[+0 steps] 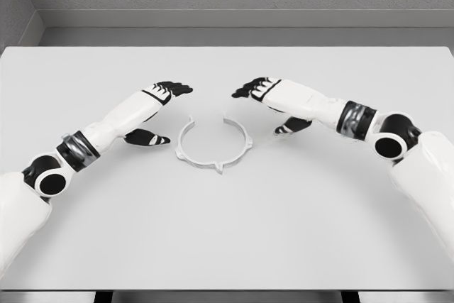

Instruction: Assemble PVC drainage pipe clamps

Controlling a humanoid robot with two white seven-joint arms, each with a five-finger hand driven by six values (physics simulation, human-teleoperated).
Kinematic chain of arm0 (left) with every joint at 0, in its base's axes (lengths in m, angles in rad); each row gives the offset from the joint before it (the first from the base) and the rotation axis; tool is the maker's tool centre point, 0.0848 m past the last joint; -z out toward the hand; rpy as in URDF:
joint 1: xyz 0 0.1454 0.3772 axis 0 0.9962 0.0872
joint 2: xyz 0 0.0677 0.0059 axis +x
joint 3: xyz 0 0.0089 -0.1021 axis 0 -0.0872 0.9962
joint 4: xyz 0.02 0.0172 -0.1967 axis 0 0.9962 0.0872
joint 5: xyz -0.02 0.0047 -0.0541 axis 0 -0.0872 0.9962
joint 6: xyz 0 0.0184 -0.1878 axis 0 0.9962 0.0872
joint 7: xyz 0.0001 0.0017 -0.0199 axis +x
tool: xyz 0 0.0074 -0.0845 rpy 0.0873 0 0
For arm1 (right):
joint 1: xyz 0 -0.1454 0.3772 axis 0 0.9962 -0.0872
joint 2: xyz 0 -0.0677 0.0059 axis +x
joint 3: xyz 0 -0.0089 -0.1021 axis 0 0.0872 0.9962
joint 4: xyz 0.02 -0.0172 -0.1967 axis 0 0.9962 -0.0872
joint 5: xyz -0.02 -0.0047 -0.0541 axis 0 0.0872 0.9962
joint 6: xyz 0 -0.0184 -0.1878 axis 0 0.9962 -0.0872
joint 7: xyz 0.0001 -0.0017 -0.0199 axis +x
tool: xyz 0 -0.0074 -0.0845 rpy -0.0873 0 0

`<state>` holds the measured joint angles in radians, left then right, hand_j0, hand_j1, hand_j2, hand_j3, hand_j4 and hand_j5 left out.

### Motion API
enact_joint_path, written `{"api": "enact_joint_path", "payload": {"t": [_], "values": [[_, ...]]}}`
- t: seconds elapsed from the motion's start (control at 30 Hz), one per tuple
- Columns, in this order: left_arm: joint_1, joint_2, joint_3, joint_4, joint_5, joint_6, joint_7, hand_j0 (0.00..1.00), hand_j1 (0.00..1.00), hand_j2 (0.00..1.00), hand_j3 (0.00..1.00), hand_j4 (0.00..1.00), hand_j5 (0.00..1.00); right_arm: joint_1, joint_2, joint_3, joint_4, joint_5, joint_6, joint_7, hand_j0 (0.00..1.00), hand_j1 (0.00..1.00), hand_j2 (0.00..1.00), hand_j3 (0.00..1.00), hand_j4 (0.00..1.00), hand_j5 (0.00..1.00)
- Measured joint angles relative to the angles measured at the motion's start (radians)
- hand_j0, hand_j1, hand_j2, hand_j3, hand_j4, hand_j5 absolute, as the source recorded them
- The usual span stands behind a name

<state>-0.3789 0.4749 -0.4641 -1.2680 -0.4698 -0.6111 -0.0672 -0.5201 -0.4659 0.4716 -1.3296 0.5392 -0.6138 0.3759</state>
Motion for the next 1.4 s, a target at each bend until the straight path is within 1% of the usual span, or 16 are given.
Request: {"api": "enact_joint_path", "payload": {"t": [0.1,0.17,0.2,0.3,0.37,0.4,0.5,0.63,1.4], "values": [[0.000,-0.003,-0.001,0.000,-0.003,0.000,0.000,1.00,1.00,1.00,1.00,1.00,1.00,0.080,-0.110,-0.087,-0.113,-0.115,0.001,0.000,1.00,1.00,1.00,1.00,1.00,1.00],[0.002,-0.005,-0.002,0.000,-0.005,0.000,0.000,1.00,1.00,1.00,1.00,1.00,1.00,0.199,-0.175,-0.148,-0.157,-0.189,0.000,0.000,1.00,1.00,1.00,1.00,1.00,1.00],[0.002,-0.006,-0.002,0.001,-0.005,0.000,0.000,1.00,1.00,1.00,1.00,1.00,1.00,0.242,-0.195,-0.186,-0.170,-0.213,0.000,0.001,1.00,1.00,1.00,1.00,1.00,1.00],[0.003,-0.009,-0.003,0.002,-0.006,0.000,0.000,1.00,1.00,1.00,1.00,1.00,1.00,0.252,-0.249,-0.256,-0.191,-0.251,0.001,0.025,1.00,1.00,1.00,1.00,1.00,1.00],[0.003,-0.012,-0.006,0.005,-0.006,0.000,-0.001,1.00,1.00,1.00,1.00,1.00,1.00,0.253,-0.281,-0.296,-0.190,-0.260,0.001,0.045,1.00,1.00,1.00,1.00,1.00,1.00],[0.003,-0.013,-0.007,0.005,-0.006,0.000,-0.001,1.00,1.00,1.00,1.00,1.00,1.00,0.256,-0.290,-0.309,-0.178,-0.263,0.001,0.051,1.00,1.00,1.00,1.00,1.00,1.00],[0.003,-0.018,-0.010,0.007,-0.006,0.000,-0.001,1.00,1.00,1.00,1.00,1.00,1.00,0.256,-0.302,-0.336,-0.121,-0.265,0.001,0.062,1.00,1.00,1.00,1.00,1.00,1.00],[0.003,-0.024,-0.019,0.007,-0.006,0.000,-0.001,1.00,1.00,1.00,1.00,1.00,1.00,0.256,-0.304,-0.347,-0.094,-0.266,0.001,0.066,1.00,1.00,1.00,1.00,1.00,1.00],[0.014,-0.054,-0.037,-0.006,-0.003,0.000,-0.001,1.00,1.00,1.00,1.00,1.00,1.00,0.250,-0.298,-0.349,-0.088,-0.267,0.001,0.066,1.00,1.00,1.00,1.00,1.00,1.00]]}}
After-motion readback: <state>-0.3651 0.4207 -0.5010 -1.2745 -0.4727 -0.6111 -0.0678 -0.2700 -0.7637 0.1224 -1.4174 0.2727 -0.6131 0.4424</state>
